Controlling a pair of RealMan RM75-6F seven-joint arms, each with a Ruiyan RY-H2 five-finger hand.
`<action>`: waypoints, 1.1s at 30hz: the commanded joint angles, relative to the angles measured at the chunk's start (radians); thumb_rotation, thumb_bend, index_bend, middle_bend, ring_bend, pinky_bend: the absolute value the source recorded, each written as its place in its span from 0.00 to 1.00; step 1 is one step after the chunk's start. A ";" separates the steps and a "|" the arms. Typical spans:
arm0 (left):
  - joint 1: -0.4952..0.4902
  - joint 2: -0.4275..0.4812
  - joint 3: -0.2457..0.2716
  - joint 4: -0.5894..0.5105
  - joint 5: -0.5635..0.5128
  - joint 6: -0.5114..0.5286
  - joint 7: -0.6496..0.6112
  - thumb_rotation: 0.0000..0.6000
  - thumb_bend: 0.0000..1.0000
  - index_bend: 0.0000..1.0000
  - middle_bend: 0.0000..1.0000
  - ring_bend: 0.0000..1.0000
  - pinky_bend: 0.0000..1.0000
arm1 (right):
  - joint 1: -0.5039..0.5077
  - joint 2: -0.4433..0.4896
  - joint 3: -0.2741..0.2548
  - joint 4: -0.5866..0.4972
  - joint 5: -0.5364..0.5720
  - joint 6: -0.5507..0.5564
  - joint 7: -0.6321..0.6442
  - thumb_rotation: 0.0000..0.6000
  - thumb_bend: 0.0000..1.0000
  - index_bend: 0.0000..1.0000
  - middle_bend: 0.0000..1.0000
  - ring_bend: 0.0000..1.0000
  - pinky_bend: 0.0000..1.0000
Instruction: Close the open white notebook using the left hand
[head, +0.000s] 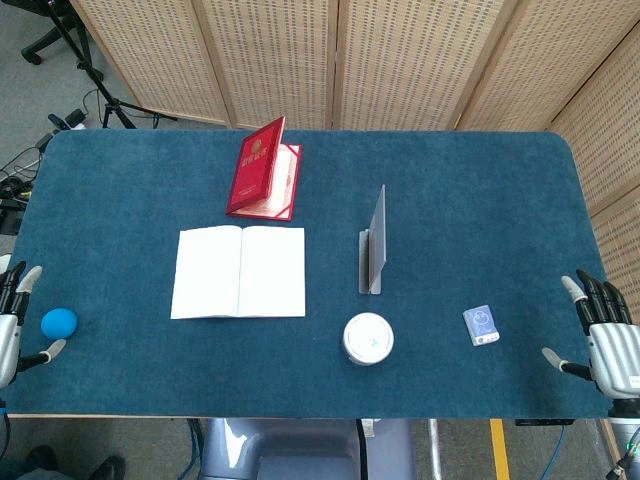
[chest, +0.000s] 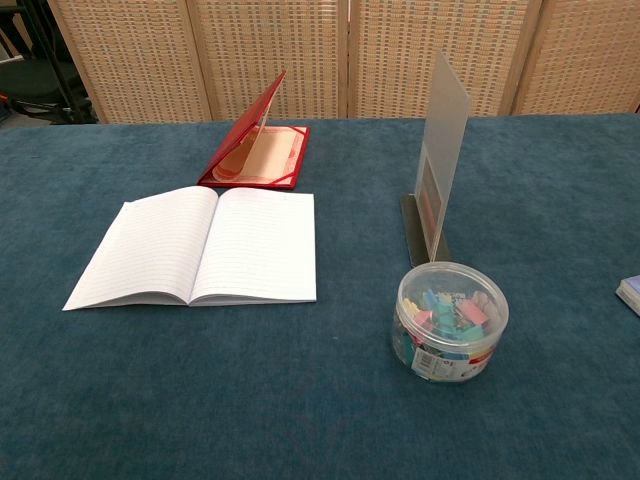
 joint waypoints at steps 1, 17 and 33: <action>0.000 0.001 0.000 0.000 0.000 -0.001 -0.001 1.00 0.00 0.00 0.00 0.00 0.00 | 0.000 0.000 -0.001 0.000 0.000 -0.001 0.000 1.00 0.00 0.00 0.00 0.00 0.00; -0.079 -0.113 0.025 0.093 0.131 -0.071 0.017 1.00 0.01 0.00 0.00 0.00 0.00 | 0.006 0.016 0.000 -0.005 0.011 -0.024 0.042 1.00 0.00 0.00 0.00 0.00 0.00; -0.256 -0.404 -0.018 0.231 0.114 -0.260 0.078 1.00 0.26 0.00 0.00 0.00 0.00 | 0.015 0.024 -0.003 -0.001 0.012 -0.047 0.068 1.00 0.00 0.00 0.00 0.00 0.00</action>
